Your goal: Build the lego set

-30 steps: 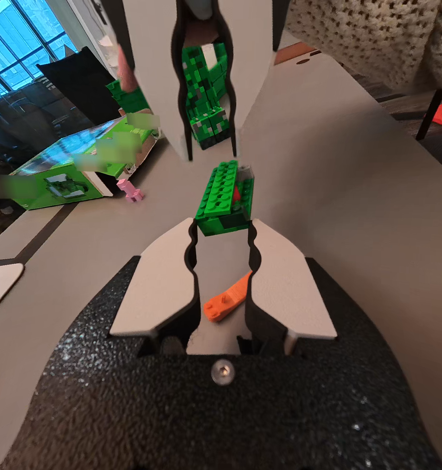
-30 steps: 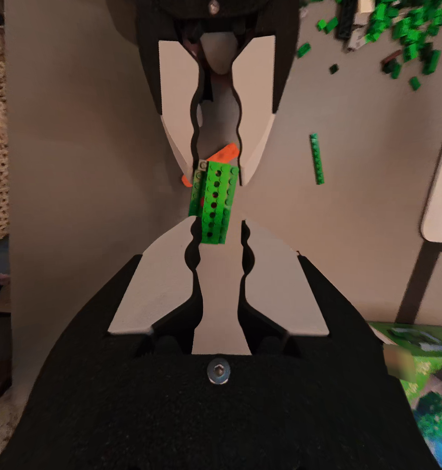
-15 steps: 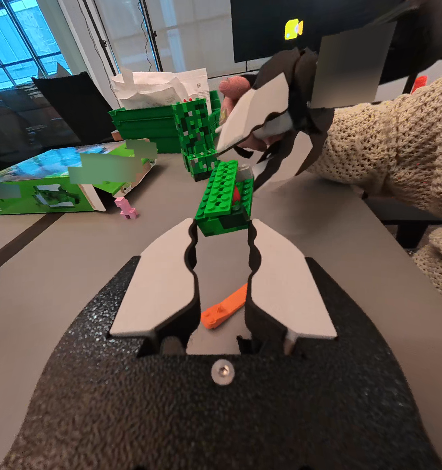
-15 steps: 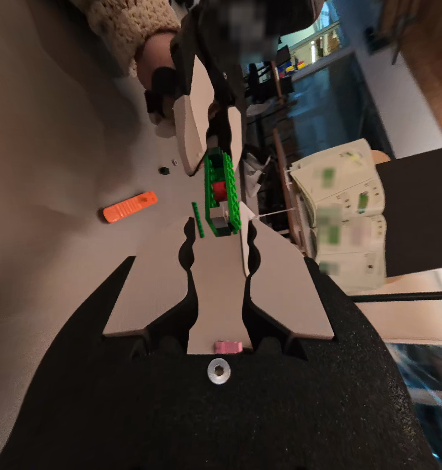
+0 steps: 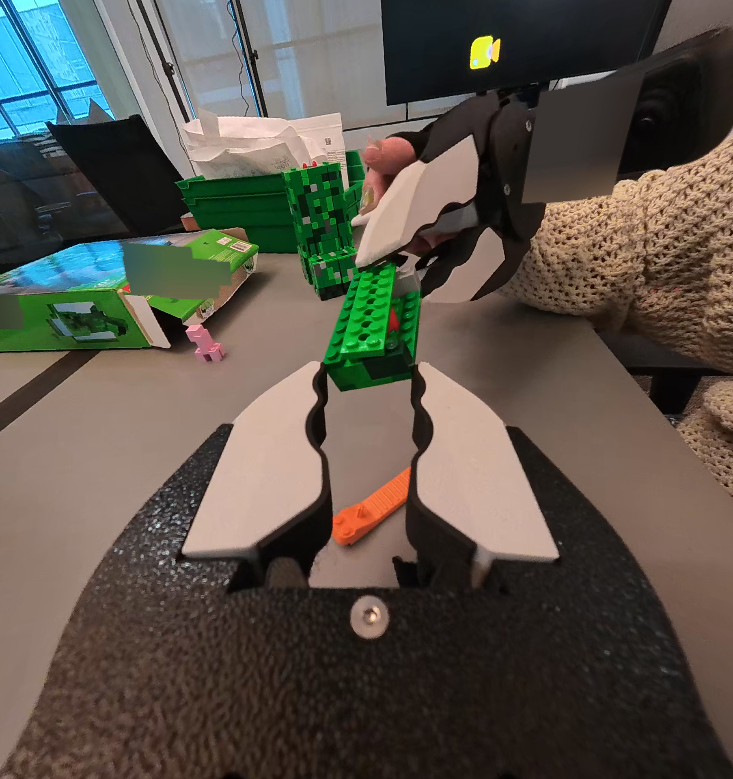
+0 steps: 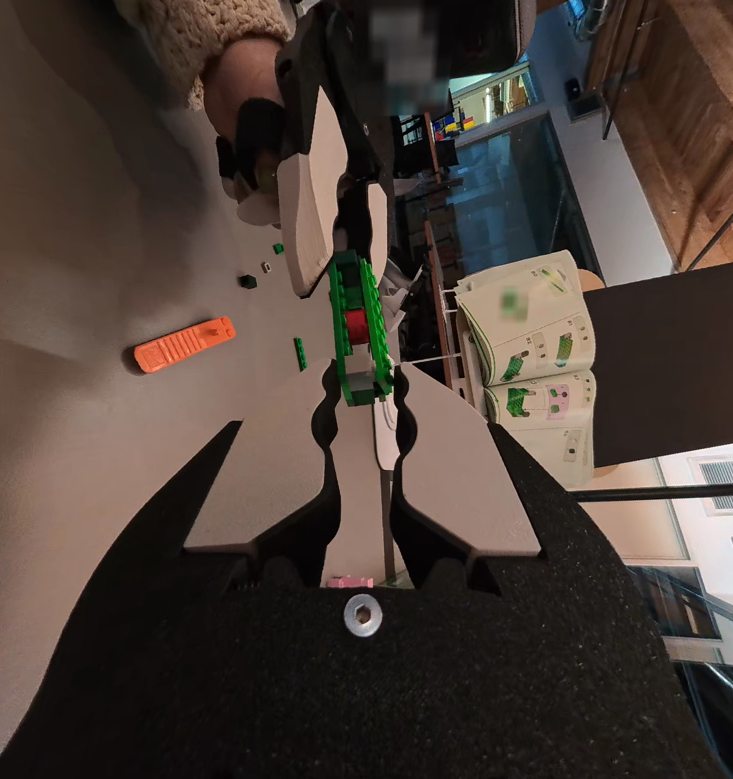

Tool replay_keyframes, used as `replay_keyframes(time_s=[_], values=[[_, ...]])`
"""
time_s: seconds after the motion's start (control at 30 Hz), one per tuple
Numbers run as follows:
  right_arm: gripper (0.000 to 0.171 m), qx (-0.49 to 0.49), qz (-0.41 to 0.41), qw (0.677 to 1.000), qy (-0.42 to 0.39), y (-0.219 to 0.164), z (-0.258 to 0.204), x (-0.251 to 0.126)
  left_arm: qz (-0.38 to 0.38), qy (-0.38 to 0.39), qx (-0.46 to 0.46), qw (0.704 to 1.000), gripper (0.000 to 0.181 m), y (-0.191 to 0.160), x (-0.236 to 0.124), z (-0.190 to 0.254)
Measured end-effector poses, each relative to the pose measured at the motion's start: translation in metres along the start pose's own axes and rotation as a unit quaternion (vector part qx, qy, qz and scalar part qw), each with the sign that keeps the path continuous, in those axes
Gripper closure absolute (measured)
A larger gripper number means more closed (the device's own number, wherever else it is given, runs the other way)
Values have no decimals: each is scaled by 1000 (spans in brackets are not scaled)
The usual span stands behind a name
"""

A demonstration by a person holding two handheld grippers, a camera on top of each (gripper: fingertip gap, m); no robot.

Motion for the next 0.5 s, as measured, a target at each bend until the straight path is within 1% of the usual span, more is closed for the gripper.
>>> replay_keyframes(time_s=[0.37, 0.43, 0.5], values=[[151, -7, -1, 1000, -13, -6, -6, 0, 0, 14, 11, 1000, 143, -1, 2, 1], [151, 10, 8, 1000, -15, -8, -5, -1, 5, 27, 28, 999, 142, 1, 2, 2], [151, 43, 21, 999, -15, -12, -4, -1, 4, 55, 82, 995, 135, 2, 0, 3]])
Point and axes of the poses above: each gripper's, where its closed fingertips meet, x out along the fingers, y out of its top, z = x × y across the jaws, the point moved 8 cm from there along -x, back along the fingers, and after that the axes turned 5 degrees about y, right-handed, at the moved point
